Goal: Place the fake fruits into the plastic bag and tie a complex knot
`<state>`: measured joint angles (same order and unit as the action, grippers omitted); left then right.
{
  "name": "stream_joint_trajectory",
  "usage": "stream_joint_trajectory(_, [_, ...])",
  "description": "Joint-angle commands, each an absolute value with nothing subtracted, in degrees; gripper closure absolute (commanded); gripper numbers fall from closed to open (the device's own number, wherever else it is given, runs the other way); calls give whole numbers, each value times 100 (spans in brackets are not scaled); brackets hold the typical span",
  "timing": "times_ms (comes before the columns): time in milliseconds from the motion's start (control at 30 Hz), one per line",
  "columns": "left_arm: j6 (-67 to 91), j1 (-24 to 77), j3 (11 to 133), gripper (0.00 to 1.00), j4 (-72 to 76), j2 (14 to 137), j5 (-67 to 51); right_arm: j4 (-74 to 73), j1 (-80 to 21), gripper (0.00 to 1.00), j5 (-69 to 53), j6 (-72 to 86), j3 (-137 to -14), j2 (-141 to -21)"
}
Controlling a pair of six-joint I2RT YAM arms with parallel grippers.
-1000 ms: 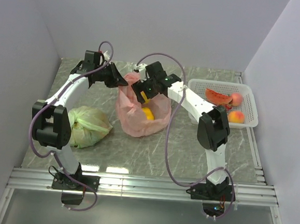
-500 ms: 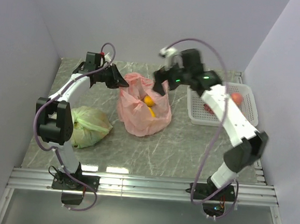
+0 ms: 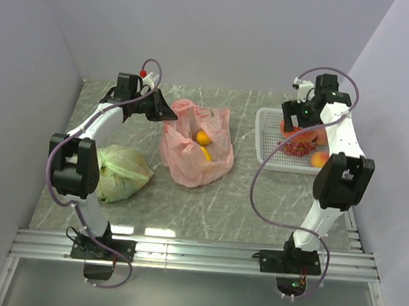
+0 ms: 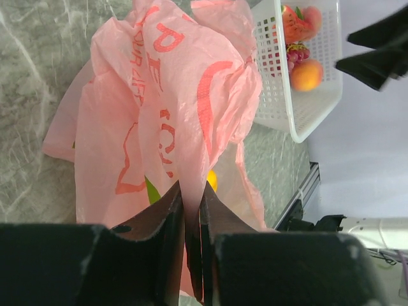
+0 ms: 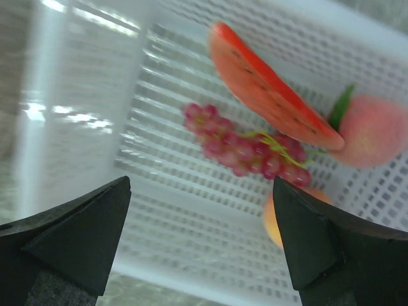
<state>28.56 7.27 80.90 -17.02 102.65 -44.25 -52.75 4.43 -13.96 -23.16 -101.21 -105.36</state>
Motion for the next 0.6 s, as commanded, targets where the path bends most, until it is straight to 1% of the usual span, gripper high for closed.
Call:
stream_joint_trajectory(0, [2637, 721, 8077, 82, -1573, 9967, -4649, -5738, 720, 2, -1047, -3014, -10643, -10854])
stream_joint_trajectory(100, [2619, 721, 8025, 81, -1494, 9932, -4649, -5827, 826, 2, -818, -3453, -10521, -11048])
stream_joint_trajectory(200, [2628, 721, 8016, 81, -1520, 9958, -4754, -5450, 853, 0, -773, -3989, -10099, -11065])
stream_joint_trajectory(300, [2575, 721, 8007, 81, -1591, 9975, -4878, -5335, 844, 0, -879, -4411, -10160, -11258])
stream_joint_trajectory(433, [2566, 721, 7902, 81, -1521, 9914, -4913, -5431, 835, 0, -809, -4806, -10528, -11680])
stream_joint_trajectory(567, [2610, 721, 7901, 80, -1477, 9914, -4948, -5344, 844, 1, -809, -5070, -10372, -11918])
